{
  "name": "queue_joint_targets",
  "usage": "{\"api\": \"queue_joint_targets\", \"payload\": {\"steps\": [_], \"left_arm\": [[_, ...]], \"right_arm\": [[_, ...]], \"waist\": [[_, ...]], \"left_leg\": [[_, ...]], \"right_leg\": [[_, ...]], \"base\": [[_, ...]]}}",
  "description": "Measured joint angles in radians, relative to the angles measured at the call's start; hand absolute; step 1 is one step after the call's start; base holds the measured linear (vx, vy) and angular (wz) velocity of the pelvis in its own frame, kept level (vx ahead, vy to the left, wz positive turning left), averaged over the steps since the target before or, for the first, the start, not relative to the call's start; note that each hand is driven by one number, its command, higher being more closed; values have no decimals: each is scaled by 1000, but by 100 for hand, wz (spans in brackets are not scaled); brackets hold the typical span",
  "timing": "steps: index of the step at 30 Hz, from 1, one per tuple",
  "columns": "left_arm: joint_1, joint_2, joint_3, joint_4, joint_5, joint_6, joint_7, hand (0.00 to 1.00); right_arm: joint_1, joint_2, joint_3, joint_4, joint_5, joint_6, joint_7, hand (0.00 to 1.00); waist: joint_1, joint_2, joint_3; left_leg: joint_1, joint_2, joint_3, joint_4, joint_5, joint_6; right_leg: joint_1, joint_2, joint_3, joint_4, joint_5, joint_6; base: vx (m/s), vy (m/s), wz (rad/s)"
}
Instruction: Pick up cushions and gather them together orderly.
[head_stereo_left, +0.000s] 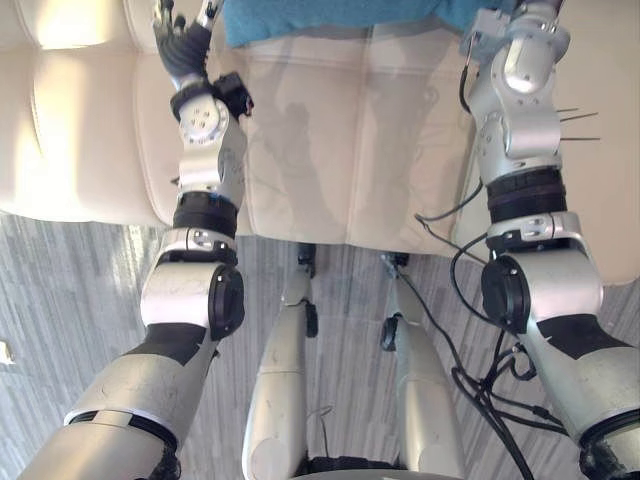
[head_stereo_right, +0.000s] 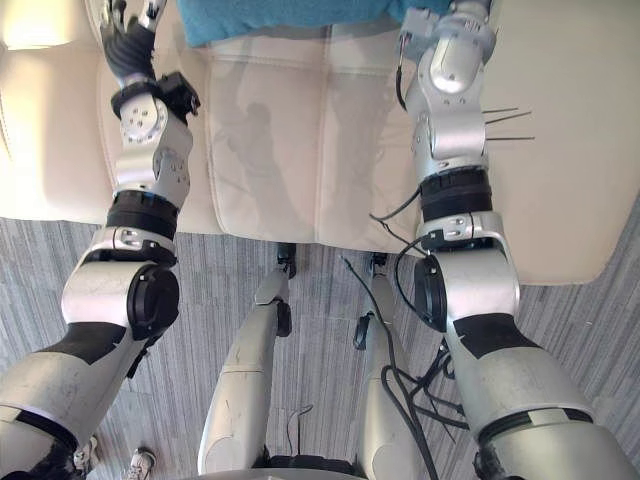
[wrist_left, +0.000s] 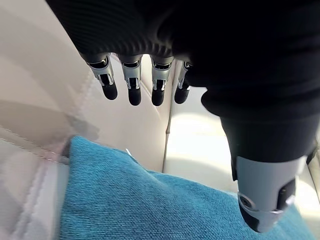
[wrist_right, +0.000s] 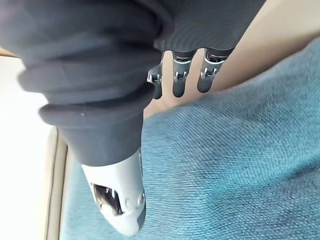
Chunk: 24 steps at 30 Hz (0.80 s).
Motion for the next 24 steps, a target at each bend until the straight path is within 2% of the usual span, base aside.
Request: {"api": "queue_joint_targets", "payload": {"steps": [6,8,11,13,16,17,20,21,24], "left_arm": [[174,69,-34,-233,0,-22,1,0],[348,84,-86,-407,0,-61,-5,0],[566,75,-123,-537,0,-107,-47,0],[724,17,-145,-573,0,-118,-89,0],[954,-89,-208,-567,2,-108,-157,0],[1046,-119,-217,-529,4,-99,-191,0],[1139,-134,-215,-439,21,-83,-222,0],[1180,-133,-212,-380,40,-78,-240,0],[1263,-129,-196,-235,71,-67,-271,0]], "right_arm": [[261,-28,-1,-248,1,-42,23,0],[468,-43,14,-370,0,-67,53,0],[693,-49,69,-468,-12,-80,121,0],[852,-37,109,-490,-52,-89,179,0],[1064,55,114,-472,-93,-89,242,0],[1142,93,112,-401,-103,-90,272,0],[1237,119,99,-292,-126,-84,304,0],[1273,125,91,-222,-137,-79,313,0],[1334,129,42,-38,-168,-72,337,0]], "waist": [[-17,-3,0],[-14,-5,-1],[-10,-10,-3],[-7,-11,-4],[-1,-20,-15],[5,-40,-50],[5,-53,-104],[3,-57,-139],[-18,-64,-215]], "left_leg": [[46,24,10,10,-2,-7],[117,32,13,23,-23,-19],[198,47,20,52,-60,-24],[264,51,27,61,-83,-22],[365,51,38,63,-112,-17],[406,45,49,52,-125,-20],[473,42,56,32,-132,-19],[511,35,57,15,-135,-19],[603,14,58,-35,-135,-19]], "right_leg": [[45,21,5,2,-2,2],[120,29,7,3,-13,-13],[194,38,12,35,-53,-29],[239,40,16,78,-90,-31],[312,38,21,127,-139,-37],[336,36,29,142,-159,-37],[390,32,30,143,-176,-34],[420,29,30,144,-187,-29],[490,13,30,140,-208,-18]], "base": [[-57,-50,-8],[-17,-61,-6],[20,-53,-9],[45,-39,-11],[69,-39,-8],[54,-33,-10],[50,-20,-3],[58,2,5],[61,21,6]]}}
